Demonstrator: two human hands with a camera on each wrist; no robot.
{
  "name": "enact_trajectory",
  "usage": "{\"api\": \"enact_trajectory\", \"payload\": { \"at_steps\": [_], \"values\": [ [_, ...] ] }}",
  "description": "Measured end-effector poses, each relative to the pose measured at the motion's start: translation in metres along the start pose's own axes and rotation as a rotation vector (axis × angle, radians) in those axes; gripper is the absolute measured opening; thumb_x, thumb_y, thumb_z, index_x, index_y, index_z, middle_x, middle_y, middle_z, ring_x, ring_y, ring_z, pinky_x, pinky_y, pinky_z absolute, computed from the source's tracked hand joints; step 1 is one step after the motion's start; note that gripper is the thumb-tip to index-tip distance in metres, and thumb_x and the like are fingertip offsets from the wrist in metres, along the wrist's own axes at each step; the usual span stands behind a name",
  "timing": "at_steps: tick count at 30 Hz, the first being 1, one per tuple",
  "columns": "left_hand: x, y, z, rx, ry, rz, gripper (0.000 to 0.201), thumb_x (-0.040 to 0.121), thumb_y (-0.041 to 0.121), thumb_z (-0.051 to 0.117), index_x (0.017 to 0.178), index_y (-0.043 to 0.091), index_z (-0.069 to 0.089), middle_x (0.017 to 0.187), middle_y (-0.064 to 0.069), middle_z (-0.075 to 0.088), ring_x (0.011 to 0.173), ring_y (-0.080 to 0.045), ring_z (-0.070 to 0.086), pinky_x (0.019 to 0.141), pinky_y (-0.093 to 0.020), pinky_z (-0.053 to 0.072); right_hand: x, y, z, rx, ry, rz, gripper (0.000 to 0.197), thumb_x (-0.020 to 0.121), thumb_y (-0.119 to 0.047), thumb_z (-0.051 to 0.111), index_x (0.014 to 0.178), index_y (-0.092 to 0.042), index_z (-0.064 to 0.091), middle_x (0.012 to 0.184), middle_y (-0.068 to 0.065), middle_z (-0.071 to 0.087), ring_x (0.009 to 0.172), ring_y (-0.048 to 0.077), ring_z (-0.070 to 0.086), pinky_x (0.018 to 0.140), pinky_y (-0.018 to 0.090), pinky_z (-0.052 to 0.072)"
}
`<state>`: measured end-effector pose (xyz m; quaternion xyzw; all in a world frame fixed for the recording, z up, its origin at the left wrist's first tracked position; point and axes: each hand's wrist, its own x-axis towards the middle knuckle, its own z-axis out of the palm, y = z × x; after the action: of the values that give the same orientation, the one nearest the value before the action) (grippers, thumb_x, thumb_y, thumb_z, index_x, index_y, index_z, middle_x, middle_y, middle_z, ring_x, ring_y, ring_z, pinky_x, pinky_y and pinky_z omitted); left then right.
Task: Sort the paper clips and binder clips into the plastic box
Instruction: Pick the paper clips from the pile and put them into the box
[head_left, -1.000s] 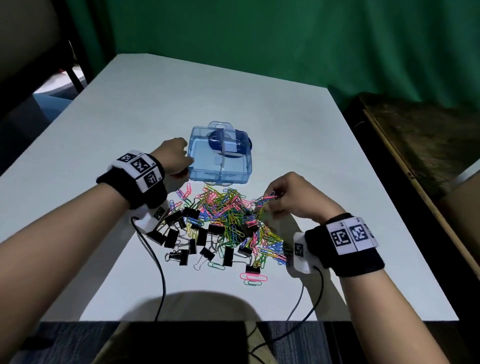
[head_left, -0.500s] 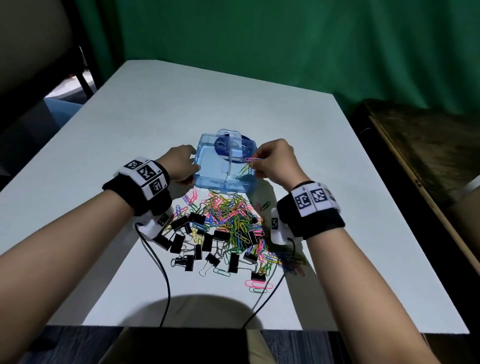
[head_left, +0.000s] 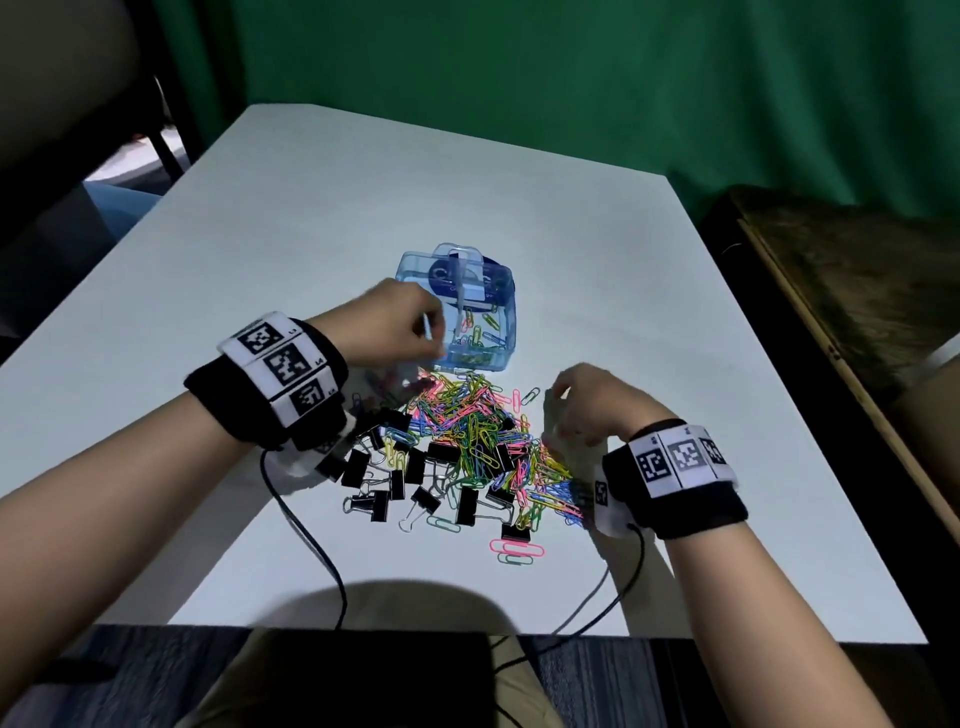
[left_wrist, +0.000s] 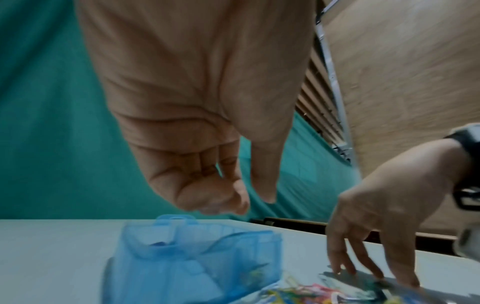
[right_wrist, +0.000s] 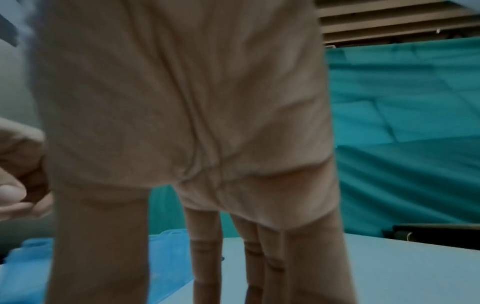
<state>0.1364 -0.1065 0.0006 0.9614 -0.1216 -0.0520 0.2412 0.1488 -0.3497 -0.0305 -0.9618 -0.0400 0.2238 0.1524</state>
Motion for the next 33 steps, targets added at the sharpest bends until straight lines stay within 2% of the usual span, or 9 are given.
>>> {"api": "enact_trajectory", "payload": {
  "at_steps": [2,5,10,14,17,20,23,28,33],
  "values": [
    [-0.003,0.018,0.011,-0.008,-0.138,0.09,0.013,0.08,0.023,0.072,0.09,0.015,0.068,0.063,0.014,0.053,0.059,0.003,0.048,0.054,-0.015,0.034,-0.009,-0.005,0.008,-0.025,-0.031,-0.072,0.029,0.073,-0.004,0.063,0.101,-0.012,0.067,0.092,0.006,0.062,0.084,0.027,0.064,0.07,0.035,0.056],
    [-0.005,0.036,0.028,0.051,-0.27,0.157,0.015,0.078,0.022,0.073,0.088,0.012,0.068,0.068,0.01,0.056,0.064,-0.006,0.051,0.056,-0.016,0.037,-0.015,-0.016,0.013,0.011,-0.073,-0.196,0.031,0.074,-0.003,0.067,0.103,-0.01,0.066,0.093,0.005,0.061,0.083,0.021,0.056,0.07,0.023,0.042],
    [-0.015,0.044,0.036,0.261,-0.4,0.076,0.034,0.069,0.033,0.08,0.086,0.01,0.061,0.077,0.0,0.059,0.075,-0.02,0.056,0.062,-0.028,0.044,-0.031,-0.027,0.018,-0.041,0.039,-0.28,0.025,0.069,-0.009,0.072,0.092,-0.017,0.066,0.099,0.006,0.064,0.095,0.025,0.06,0.071,0.026,0.043],
    [-0.025,0.042,0.05,0.354,-0.399,0.067,0.041,0.065,0.04,0.079,0.091,0.012,0.063,0.085,-0.004,0.065,0.08,-0.025,0.064,0.069,-0.034,0.055,-0.038,-0.035,0.026,-0.164,-0.042,-0.325,0.033,0.066,-0.009,0.077,0.098,-0.012,0.066,0.099,0.011,0.066,0.095,0.028,0.06,0.068,0.028,0.043],
    [-0.029,0.042,0.059,0.398,-0.356,0.076,0.034,0.07,0.033,0.075,0.092,0.011,0.061,0.081,-0.005,0.058,0.083,-0.027,0.063,0.063,-0.032,0.049,-0.037,-0.038,0.03,-0.208,-0.019,-0.344,0.032,0.067,-0.009,0.079,0.096,-0.008,0.065,0.1,0.015,0.066,0.096,0.03,0.06,0.066,0.027,0.037],
    [-0.03,0.042,0.061,0.406,-0.319,0.066,0.032,0.073,0.028,0.073,0.096,0.009,0.059,0.091,-0.01,0.061,0.089,-0.028,0.061,0.063,-0.03,0.044,-0.037,-0.036,0.027,-0.19,-0.003,-0.35,0.023,0.068,-0.008,0.078,0.086,-0.01,0.064,0.093,0.015,0.065,0.087,0.03,0.059,0.061,0.027,0.036],
    [-0.03,0.041,0.063,0.362,-0.313,0.026,0.03,0.074,0.025,0.073,0.093,0.01,0.056,0.093,-0.009,0.057,0.094,-0.027,0.059,0.065,-0.029,0.042,-0.037,-0.032,0.019,-0.06,0.014,-0.343,0.018,0.067,-0.007,0.077,0.073,-0.013,0.062,0.074,0.005,0.059,0.073,0.022,0.054,0.052,0.026,0.037],
    [-0.028,0.038,0.063,0.3,-0.321,0.006,0.034,0.072,0.027,0.076,0.094,0.011,0.056,0.095,-0.009,0.057,0.09,-0.025,0.054,0.066,-0.028,0.039,-0.035,-0.024,0.007,0.351,0.093,-0.318,0.016,0.073,0.003,0.071,0.077,-0.012,0.071,0.062,-0.001,0.06,0.052,0.008,0.053,0.057,0.021,0.044],
    [-0.028,0.034,0.059,0.213,-0.327,0.014,0.025,0.071,0.023,0.079,0.087,0.014,0.062,0.09,-0.006,0.065,0.083,-0.022,0.057,0.065,-0.028,0.041,-0.031,-0.015,-0.003,0.698,0.091,-0.18,0.01,0.076,0.011,0.068,0.085,0.006,0.068,0.058,0.01,0.057,0.048,0.021,0.055,0.067,0.042,0.054]
  ]
}}
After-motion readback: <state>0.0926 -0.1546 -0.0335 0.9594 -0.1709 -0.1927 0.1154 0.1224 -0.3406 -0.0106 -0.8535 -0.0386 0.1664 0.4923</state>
